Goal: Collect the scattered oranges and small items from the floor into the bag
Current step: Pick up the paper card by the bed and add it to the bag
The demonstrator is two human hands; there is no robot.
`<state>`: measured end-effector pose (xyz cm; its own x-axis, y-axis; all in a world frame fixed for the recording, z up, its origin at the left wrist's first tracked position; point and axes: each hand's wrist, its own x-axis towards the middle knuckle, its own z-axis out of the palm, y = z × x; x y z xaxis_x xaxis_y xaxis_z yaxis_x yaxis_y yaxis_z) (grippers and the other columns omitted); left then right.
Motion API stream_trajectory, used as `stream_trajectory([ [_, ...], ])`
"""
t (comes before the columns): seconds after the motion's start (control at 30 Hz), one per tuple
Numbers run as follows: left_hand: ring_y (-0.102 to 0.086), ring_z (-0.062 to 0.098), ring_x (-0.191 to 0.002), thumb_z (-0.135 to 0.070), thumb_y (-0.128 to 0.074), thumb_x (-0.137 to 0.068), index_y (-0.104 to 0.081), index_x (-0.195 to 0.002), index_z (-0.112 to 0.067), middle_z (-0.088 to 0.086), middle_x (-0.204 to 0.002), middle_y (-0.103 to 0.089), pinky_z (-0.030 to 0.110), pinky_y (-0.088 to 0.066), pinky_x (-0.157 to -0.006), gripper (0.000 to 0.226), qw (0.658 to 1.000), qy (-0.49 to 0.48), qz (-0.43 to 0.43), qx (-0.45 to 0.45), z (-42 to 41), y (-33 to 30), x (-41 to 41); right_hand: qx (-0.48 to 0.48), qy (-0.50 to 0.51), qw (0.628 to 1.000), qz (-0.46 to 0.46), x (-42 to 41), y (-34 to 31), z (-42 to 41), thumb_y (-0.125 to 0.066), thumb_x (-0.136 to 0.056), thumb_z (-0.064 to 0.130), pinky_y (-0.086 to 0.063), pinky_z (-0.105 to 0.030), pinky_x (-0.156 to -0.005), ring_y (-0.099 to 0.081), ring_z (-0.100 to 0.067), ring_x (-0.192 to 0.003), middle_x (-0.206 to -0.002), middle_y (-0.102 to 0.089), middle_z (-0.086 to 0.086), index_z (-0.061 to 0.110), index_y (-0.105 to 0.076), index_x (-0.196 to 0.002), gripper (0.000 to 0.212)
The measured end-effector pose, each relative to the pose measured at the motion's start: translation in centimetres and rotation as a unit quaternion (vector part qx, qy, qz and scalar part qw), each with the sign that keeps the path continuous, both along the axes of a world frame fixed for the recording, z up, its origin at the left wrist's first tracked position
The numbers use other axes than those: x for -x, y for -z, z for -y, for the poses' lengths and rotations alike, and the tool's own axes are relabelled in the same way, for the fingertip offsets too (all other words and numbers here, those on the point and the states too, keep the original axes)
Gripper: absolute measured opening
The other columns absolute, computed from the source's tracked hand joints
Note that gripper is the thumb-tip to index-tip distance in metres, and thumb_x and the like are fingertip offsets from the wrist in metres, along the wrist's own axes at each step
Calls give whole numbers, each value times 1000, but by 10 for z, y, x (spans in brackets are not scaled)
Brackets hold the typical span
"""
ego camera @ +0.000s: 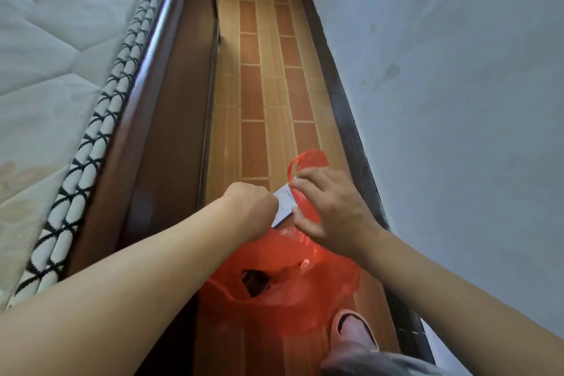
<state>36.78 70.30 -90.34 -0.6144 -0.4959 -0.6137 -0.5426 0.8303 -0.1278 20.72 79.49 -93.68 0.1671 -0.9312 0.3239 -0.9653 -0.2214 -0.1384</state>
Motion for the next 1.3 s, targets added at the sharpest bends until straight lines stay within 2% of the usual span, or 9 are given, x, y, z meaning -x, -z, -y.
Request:
stream_trajectory([
  [0.13, -53, 23, -84, -11, -47, -102, -57, -101, -20, 0, -93, -55, 34, -43, -71, 14, 999, -37, -11, 9, 5, -3, 1, -190, 63, 972, -122, 30, 27, 33, -66, -81, 63, -36, -55, -112, -24, -34, -152, -168, -21, -5, 34, -27, -160, 93],
  [0.23, -65, 25, -94, -12, -46, -101, -65, -112, -17, 0, -107, -65, 33, -42, -68, 23, 998, -41, 6, 40, 8, 1, -3, -274, 61, 952, -123, 41, 62, 19, -66, -88, 32, -47, -50, -103, -34, -32, -145, -169, -18, -3, 34, -29, -158, 79],
  [0.33, -69, 26, -103, -11, -48, -100, -67, -117, -18, 1, -115, -68, 33, -41, -66, 26, 995, -59, 11, 82, 11, 5, -5, -306, 102, 946, -44, 57, 90, -16, -56, -83, 7, -56, -48, -89, -51, -32, -124, -156, -36, -2, 24, -51, -144, 63],
  [0.6, -69, 29, -98, -10, -56, -92, -70, -108, -17, 3, -101, -67, 39, -57, -77, 23, 967, -156, 59, 194, 15, 1, -3, -438, 239, 866, -4, 72, 96, -81, -54, -92, 27, -56, -41, -81, -65, -26, -99, -110, -60, 1, 20, -63, -109, 21],
  [0.77, -67, 28, -88, -9, -58, -90, -70, -99, -20, 2, -77, -53, 34, -43, -62, 19, 941, -222, 53, 249, 28, -18, -7, -558, 227, 798, -28, 71, 68, -84, -59, -90, 27, -56, -35, -77, -67, -24, -88, -89, -61, 3, 20, -60, -93, 7],
  [0.83, -63, 28, -82, -9, -56, -91, -69, -94, -22, 0, -72, -47, 34, -39, -60, 19, 938, -233, 24, 255, 33, -21, -9, -532, 225, 815, -33, 73, 56, -81, -58, -90, 28, -52, -35, -78, -67, -25, -93, -91, -59, 2, 22, -60, -94, 7],
  [1.0, -55, 22, -80, -21, -53, -98, -61, -107, -21, -2, -89, -52, 33, -34, -56, 12, 958, -174, -39, 226, 18, 2, -3, -346, 170, 922, -29, 73, 48, -63, -58, -93, 51, -43, -44, -102, -49, -23, -128, -138, -51, 4, 29, -57, -134, 47],
  [1.17, -51, 29, -119, -35, -66, -89, -36, -149, -23, 5, -132, -51, 46, -44, -91, 69, 966, -18, -118, 231, 10, 21, -2, -161, 5, 985, 65, 58, 71, -26, -69, -85, 51, -37, -44, -114, -41, -22, -143, -155, -44, 0, 26, -50, -146, 68],
  [1.3, -46, 31, -132, -31, -65, -86, -54, -136, -25, 6, -139, -52, 52, -40, -105, 52, 964, 92, -196, 151, 8, 14, 3, -171, -91, 981, -11, 31, 105, -5, -69, -85, 51, -33, -48, -115, -33, -29, -149, -162, -35, -3, 26, -42, -151, 76],
])
